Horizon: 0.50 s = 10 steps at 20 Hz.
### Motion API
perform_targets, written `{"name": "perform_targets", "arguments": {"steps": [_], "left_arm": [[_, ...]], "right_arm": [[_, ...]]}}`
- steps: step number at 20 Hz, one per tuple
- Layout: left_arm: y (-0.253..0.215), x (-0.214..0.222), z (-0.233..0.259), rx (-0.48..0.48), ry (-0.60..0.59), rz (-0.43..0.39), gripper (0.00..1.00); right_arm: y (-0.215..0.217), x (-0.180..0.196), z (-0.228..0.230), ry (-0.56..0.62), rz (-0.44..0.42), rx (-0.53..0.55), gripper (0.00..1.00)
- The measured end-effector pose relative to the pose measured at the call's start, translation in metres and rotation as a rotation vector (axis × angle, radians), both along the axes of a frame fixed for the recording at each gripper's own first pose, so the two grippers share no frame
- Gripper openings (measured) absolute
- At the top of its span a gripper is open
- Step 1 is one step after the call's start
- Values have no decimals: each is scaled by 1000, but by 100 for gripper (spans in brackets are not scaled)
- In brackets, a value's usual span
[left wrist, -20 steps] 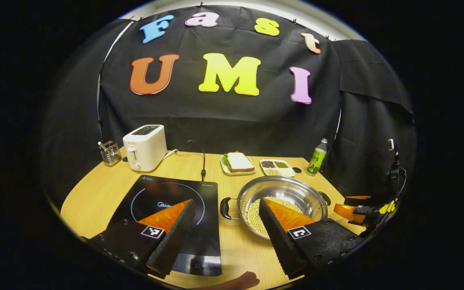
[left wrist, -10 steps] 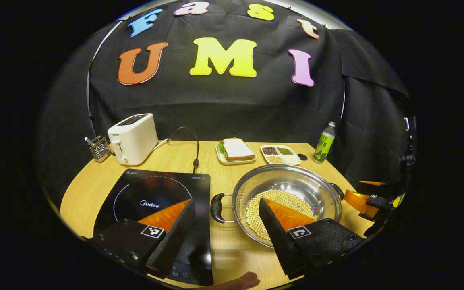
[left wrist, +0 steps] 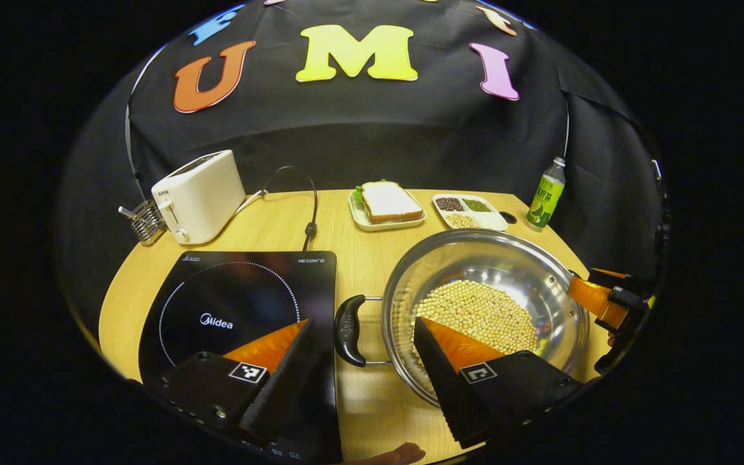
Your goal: First push the handle of the pot to place it horizontally, then grasp the pot with both hands and set it on the induction cooktop.
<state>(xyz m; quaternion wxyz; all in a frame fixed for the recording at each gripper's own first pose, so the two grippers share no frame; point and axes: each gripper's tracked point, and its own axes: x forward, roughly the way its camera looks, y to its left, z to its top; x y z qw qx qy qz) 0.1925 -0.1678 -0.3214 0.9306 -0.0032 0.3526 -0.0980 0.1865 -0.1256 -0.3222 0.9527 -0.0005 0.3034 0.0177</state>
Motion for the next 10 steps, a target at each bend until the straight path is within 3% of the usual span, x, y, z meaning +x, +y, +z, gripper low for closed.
{"name": "perform_targets", "arguments": {"steps": [3, 4, 5, 6, 7, 8, 10], "left_arm": [[-2, 9, -8, -9, 18, 9, 81], [-2, 11, -11, -9, 22, 11, 84], [-2, 13, -14, -8, 26, 14, 67], [-3, 15, -17, -8, 32, 18, 67], [-5, 16, -21, -11, 36, 20, 69], [-6, 19, -18, -8, 24, 21, 69], [-5, 19, -15, -16, 10, 25, 66]], "right_arm": [[-2, 0, -11, 34, -22, 10, 89], [1, 1, -10, 35, -16, 25, 83], [2, 3, -14, 36, -19, 32, 77], [1, 4, -15, 37, -25, 32, 80], [2, 4, -18, 43, -34, 43, 78], [3, 6, -20, 42, -40, 45, 68], [3, 6, -18, 38, -44, 44, 67]]}}
